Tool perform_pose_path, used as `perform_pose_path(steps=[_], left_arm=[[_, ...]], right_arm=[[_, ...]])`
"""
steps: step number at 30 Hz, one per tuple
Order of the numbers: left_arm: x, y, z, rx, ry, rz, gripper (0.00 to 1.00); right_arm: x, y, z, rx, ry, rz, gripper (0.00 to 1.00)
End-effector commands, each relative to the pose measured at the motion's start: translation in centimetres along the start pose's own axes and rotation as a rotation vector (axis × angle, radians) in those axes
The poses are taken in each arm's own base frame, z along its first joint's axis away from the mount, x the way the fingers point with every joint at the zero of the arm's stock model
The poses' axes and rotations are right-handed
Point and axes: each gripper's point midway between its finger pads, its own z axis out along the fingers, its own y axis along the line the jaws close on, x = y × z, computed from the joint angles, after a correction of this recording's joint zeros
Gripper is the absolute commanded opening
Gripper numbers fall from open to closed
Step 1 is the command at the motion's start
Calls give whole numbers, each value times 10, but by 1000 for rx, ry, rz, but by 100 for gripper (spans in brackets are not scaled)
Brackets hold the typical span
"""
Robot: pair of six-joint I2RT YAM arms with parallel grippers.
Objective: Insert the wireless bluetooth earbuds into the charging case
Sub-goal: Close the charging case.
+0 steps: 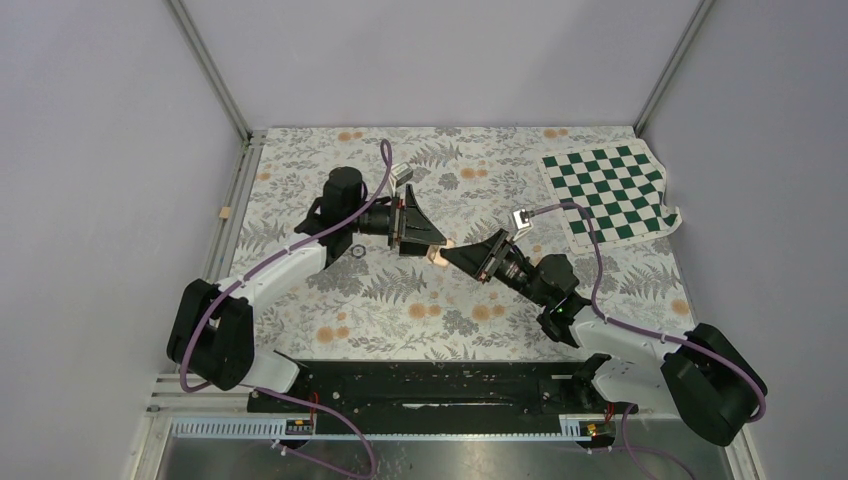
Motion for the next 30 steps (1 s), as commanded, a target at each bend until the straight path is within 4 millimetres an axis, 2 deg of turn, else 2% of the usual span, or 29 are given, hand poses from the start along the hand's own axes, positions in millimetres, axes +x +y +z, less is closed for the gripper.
perform_pose_path(steps=[1,14,30], left_arm=[[-5,-17,-3,26,-7,77,95],[-7,-26,-11,12,-13,102,93],[-15,-56,-24,72,-43,146,92]], right_arm=[[-10,19,2,-43,-28,-40,18],[-9,-5,-6,60,-42,-65,17],[-9,-2,1,33,-35,-50,17]])
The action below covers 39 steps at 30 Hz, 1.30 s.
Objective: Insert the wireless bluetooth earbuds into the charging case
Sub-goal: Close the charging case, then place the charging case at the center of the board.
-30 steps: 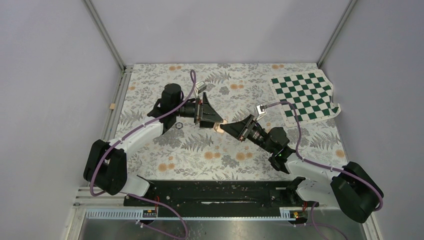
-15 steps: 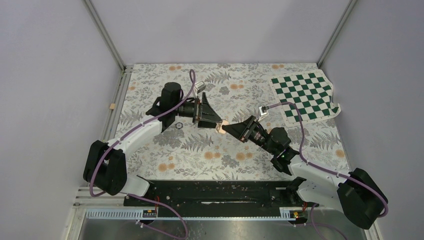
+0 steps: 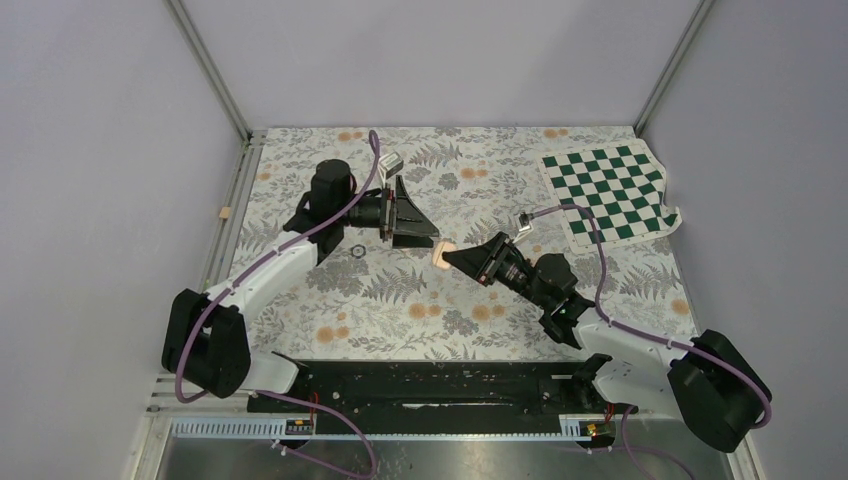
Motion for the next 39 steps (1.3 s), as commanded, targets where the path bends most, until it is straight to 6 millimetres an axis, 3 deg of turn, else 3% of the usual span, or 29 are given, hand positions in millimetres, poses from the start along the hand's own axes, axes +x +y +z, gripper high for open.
perform_pose_path(steps=[1,6,10,14,22,26,30,33,35,39], left_arm=[[-5,-36,-9,61,-9,122,92],[-17,-27,-26,-37,-56,128,91],[-30,17,-49,-393,-134,160,92],[-32,45,-67,-567,-221,148,93],[-12,71,-73,-593,-294,105,93],[-3,78,-76,-597,-316,94,93],[0,81,-83,-630,-349,105,94],[0,84,-84,-645,-350,102,95],[-1,84,-85,-651,-349,102,95],[-4,83,-87,-669,-349,113,97]], right_arm=[[-11,18,4,-65,-38,-19,17],[-9,8,1,-12,-24,-54,17],[-9,-36,-2,211,28,-125,18],[-25,-74,0,399,83,-169,18],[-62,-145,22,563,139,-149,17],[-86,-178,20,626,127,-120,15],[-95,-209,4,725,133,-146,17],[-97,-229,-12,833,153,-180,29],[-99,-239,-21,889,157,-192,43],[-110,-245,-45,1041,167,-246,87]])
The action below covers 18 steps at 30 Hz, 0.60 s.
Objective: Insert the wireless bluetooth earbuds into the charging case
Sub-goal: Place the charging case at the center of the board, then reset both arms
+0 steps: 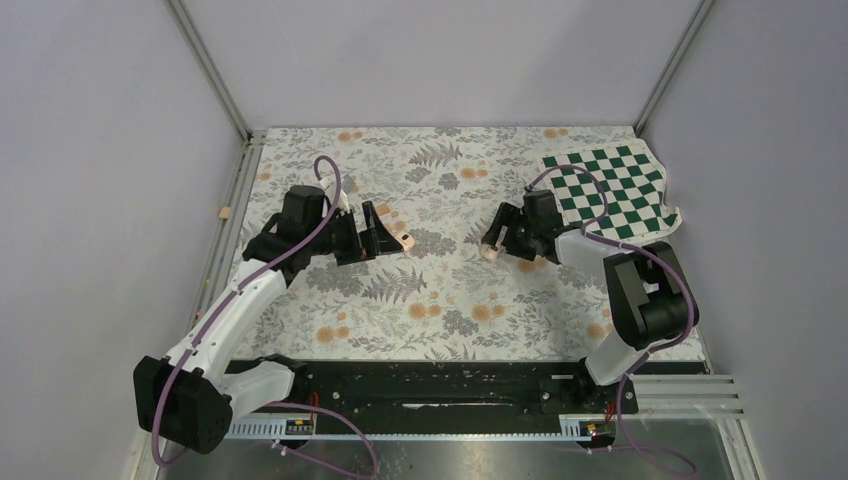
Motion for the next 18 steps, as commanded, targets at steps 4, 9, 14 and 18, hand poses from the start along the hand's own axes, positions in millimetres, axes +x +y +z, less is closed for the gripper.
perform_pose_path(steps=[4,9,14,18], left_arm=[[-22,-5,-7,-24,-88,65,99],[-40,-11,-23,-79,-142,141,99],[-60,-13,-46,-141,-257,212,99],[-62,-9,-52,-145,-346,187,99]], right_arm=[[-41,-40,-59,337,-135,-111,98],[-60,-51,-136,497,-262,-111,99],[-49,-63,-186,549,-311,-124,99],[-36,-83,-214,627,-350,-121,99]])
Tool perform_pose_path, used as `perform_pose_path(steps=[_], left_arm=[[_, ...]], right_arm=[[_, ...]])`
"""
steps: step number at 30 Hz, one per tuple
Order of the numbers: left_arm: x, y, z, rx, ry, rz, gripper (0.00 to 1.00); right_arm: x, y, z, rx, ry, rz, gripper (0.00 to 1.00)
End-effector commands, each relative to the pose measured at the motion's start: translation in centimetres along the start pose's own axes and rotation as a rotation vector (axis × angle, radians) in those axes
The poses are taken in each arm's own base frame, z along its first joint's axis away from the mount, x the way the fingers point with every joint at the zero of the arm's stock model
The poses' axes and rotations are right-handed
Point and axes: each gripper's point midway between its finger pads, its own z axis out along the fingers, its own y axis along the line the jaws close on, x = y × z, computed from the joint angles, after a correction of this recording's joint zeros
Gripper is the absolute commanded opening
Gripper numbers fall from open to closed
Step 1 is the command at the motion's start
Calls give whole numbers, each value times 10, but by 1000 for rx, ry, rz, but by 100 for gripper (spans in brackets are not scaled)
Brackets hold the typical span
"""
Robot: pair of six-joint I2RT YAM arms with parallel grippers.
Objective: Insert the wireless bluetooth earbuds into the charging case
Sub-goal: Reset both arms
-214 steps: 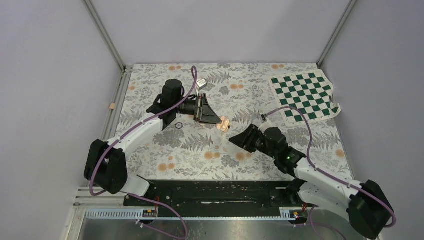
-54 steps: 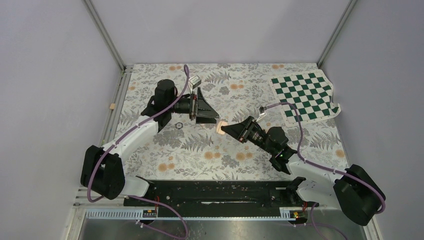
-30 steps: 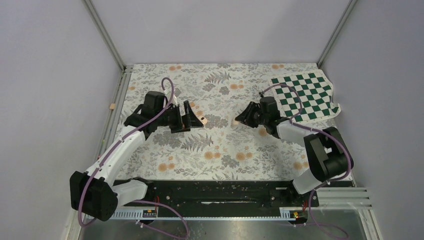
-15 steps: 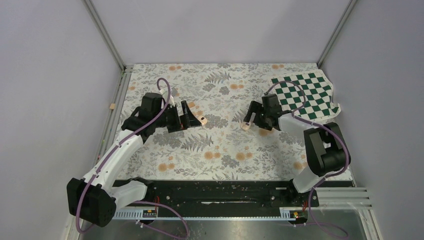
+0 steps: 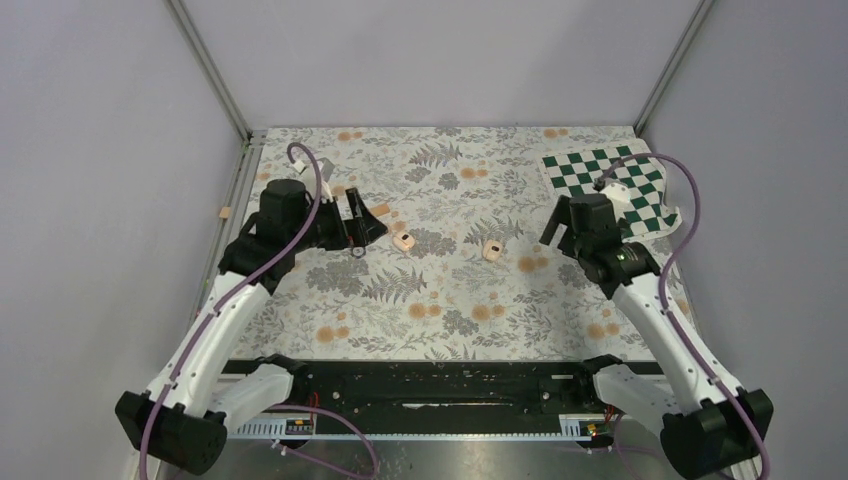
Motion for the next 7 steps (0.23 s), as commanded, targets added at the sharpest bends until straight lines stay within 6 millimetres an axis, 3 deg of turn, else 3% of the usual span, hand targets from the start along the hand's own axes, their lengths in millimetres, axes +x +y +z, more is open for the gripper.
perform_pose_path(steps=[1,7], left_arm=[[-23,5,-14,-43,-168,13,99],[-22,14,-15,-80,-211,-33,99]], right_arm=[[24,-56,-17,198,31,-64,99],[35,-65,-31,169,1,-6,99]])
